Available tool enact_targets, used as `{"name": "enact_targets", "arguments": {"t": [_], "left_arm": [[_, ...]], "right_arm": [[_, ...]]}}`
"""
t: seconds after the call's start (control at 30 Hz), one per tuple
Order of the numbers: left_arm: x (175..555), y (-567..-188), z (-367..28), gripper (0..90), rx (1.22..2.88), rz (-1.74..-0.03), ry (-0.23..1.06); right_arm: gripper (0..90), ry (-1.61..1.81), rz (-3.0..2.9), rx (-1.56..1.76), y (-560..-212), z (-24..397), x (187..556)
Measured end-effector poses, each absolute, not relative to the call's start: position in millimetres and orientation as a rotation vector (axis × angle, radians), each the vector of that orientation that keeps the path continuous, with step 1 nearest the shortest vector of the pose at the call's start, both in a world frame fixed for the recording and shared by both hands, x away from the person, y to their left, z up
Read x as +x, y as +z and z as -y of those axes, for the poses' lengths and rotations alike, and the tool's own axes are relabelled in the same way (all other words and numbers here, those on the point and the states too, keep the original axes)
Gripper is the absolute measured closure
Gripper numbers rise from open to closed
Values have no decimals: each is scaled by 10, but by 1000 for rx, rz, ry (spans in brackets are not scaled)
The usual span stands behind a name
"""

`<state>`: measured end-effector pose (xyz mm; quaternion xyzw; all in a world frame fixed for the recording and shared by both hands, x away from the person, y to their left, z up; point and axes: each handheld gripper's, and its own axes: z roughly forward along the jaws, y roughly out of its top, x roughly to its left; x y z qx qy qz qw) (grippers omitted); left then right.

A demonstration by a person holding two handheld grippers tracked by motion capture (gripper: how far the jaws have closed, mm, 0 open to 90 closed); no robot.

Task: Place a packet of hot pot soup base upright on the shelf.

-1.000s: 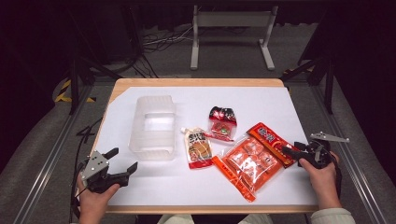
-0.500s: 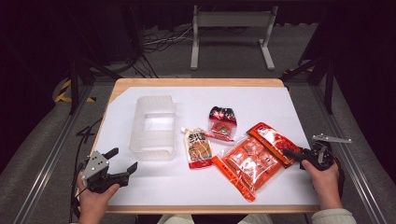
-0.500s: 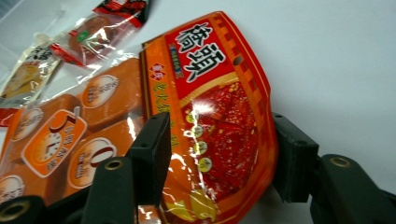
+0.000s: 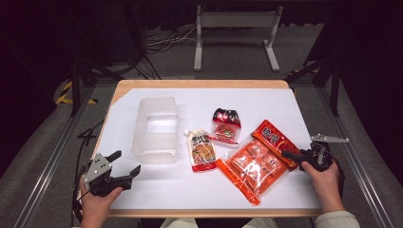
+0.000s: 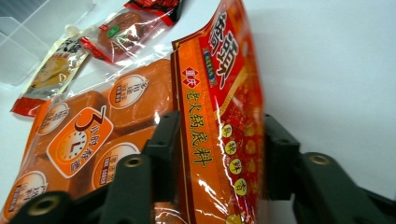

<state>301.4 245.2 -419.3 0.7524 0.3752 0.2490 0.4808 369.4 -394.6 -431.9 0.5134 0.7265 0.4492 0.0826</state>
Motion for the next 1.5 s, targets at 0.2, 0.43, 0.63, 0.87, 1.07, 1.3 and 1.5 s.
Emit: {"name": "enact_targets", "arguments": {"t": [0.2, 0.43, 0.63, 0.87, 1.07, 1.3, 1.5], "left_arm": [[3011, -4192, -2446, 152, 1839, -912, 604], [3011, -4196, -2446, 151, 1839, -913, 602], [3009, -4197, -2439, 152, 1837, -912, 599], [3030, -4173, -2480, 148, 1749, -939, 505], [3000, -4081, -2473, 155, 1716, -941, 510], [2983, -3974, -2381, 160, 1714, -950, 502], [2985, -3875, -2298, 167, 1738, -930, 527]], "right_arm": [[742, 1266, -2221, 1489, -4375, 3879, 3757], [809, 1240, -2222, 1455, -4427, 3838, 3811], [892, 1187, -2224, 1431, -4396, 3799, 3807], [900, 1177, -2214, 1422, -4335, 3785, 3796], [900, 1183, -2201, 1405, -4247, 3782, 3769], [900, 1228, -2189, 1386, -4016, 3805, 3708], [900, 1269, -2195, 1367, -3873, 3809, 3683]]}}
